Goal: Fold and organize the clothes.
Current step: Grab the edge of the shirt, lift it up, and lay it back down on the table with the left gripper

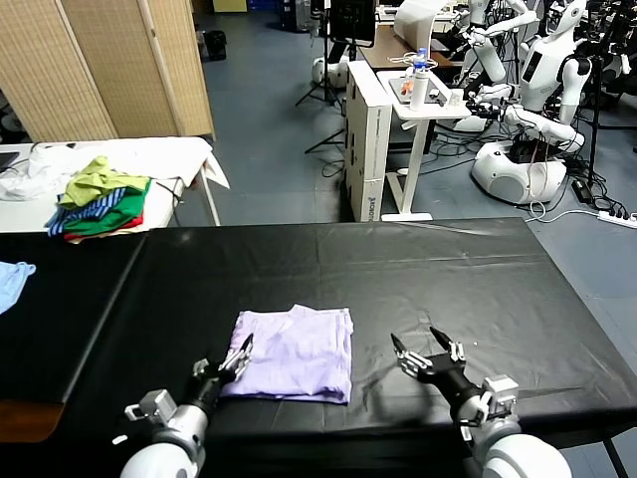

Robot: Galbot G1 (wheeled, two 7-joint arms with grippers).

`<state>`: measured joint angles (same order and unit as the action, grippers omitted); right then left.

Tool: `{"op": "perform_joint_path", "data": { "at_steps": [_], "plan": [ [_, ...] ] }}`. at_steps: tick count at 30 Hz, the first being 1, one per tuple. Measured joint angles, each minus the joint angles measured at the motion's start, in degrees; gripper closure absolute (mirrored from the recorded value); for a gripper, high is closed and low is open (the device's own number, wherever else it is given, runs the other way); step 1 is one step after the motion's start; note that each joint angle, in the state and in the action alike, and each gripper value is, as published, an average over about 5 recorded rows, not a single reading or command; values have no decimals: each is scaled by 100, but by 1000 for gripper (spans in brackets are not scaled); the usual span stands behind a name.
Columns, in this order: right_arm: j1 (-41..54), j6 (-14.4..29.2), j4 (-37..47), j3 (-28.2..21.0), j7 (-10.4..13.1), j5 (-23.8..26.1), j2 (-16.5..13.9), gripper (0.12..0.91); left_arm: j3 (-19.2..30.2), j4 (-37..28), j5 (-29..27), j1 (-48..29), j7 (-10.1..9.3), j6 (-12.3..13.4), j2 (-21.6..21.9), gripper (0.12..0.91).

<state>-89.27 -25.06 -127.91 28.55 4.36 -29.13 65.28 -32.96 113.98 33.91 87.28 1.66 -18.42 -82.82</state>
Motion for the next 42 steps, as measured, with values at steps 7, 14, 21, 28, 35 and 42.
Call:
{"op": "perform_joint_path", "data": {
  "at_steps": [7,14,21,28,35,42],
  "plan": [
    [-42,10,-9,33,0,58,38,118,-44,-101,465,-15,37,-1,-4,268],
    [-72,52,2,9,-9,200,115,118,-81,-116,786,-1,-19,-37,-24,679],
    [-88,81,38,-3,-15,280,168,118,-70,24,484,33,-154,14,-5,856],
    [-21,91,125,15,-13,297,126,118,-127,319,-801,144,-325,196,298,859],
    [83,91,237,-87,-11,329,144,118,-557,615,-1708,360,-306,431,1206,859],
    [189,95,319,-183,-14,328,166,118,-1504,730,-1845,789,-202,507,2318,859]
  ]
}}
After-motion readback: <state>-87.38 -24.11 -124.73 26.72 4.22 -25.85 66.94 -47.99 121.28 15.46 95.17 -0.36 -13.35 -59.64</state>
